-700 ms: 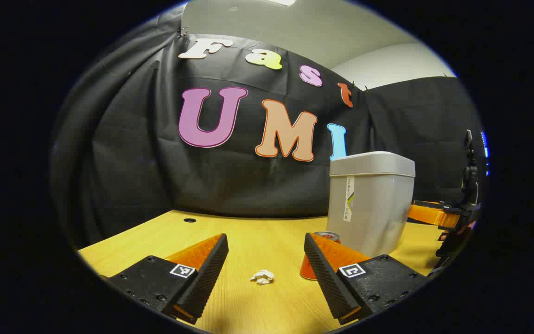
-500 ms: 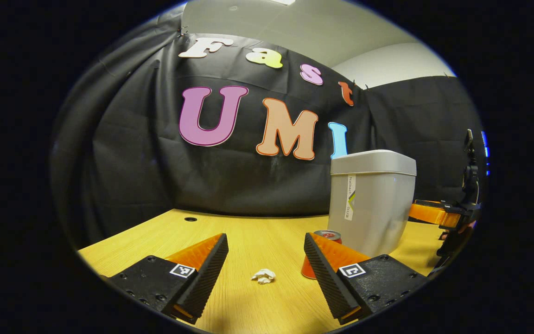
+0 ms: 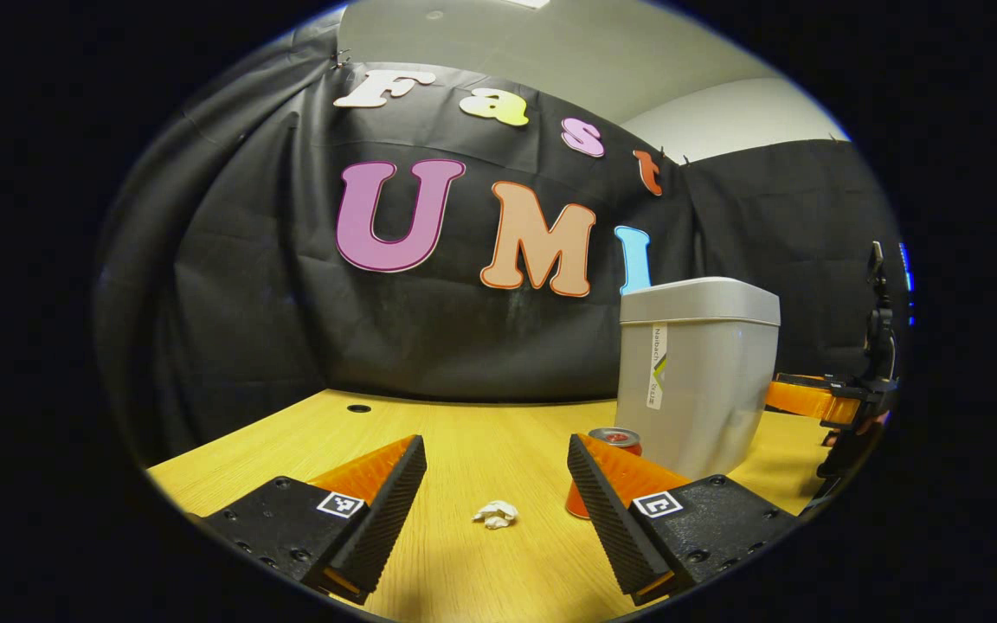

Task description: Press the lid of the desktop garbage bin to open it, pick up the crumpled paper on the desktop and throw it into the bin, then pick up the pop can on the desktop and drop it into the bin, and finally close the garbage bin lid.

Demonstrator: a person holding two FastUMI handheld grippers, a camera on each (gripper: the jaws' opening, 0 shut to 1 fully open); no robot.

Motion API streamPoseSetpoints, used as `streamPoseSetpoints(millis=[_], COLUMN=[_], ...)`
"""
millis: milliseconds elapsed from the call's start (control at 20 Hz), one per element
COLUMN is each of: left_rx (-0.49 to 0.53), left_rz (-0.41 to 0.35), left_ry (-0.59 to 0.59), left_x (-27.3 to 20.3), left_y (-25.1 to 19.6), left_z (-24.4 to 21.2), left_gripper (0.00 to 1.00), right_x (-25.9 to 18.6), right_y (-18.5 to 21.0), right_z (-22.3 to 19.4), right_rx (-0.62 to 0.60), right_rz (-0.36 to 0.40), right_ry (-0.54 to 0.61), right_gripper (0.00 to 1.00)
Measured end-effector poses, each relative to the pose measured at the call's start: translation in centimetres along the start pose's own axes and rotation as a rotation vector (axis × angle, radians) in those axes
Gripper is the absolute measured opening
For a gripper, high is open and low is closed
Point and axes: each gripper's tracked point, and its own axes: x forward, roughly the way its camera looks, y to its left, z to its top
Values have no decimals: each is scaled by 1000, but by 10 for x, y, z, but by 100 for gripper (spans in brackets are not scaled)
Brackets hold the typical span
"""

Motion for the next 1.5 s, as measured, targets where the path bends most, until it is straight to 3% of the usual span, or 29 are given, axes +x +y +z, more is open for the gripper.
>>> streamPoseSetpoints(millis=[500,600,700,900,950,1050,1200,1250,1500], left_rx=[10,8,9,15,16,17,17,20,23], left_rz=[4,3,4,8,8,6,4,4,3], left_ry=[0,0,3,0,1,3,4,4,3], left_x=[-1,0,1,0,-1,-1,-1,-1,-1], left_y=[0,-1,0,0,1,0,0,0,-1], left_z=[1,1,2,3,3,1,2,2,4], left_gripper=[96,96,96,96,96,96,96,96,96], right_x=[1,-1,-2,0,-4,-2,-2,-3,-6], right_y=[-4,-5,-5,-5,-4,-11,-21,-27,-31], right_z=[-1,-3,-4,-5,-3,-1,-4,-1,-3], right_rx=[13,20,19,1,-8,-23,-21,-18,-1], right_rz=[-10,-13,-14,-7,-11,-36,-77,-98,-100], right_ry=[10,18,26,39,31,22,30,30,50], right_gripper=[96,81,76,46,43,20,15,3,3])
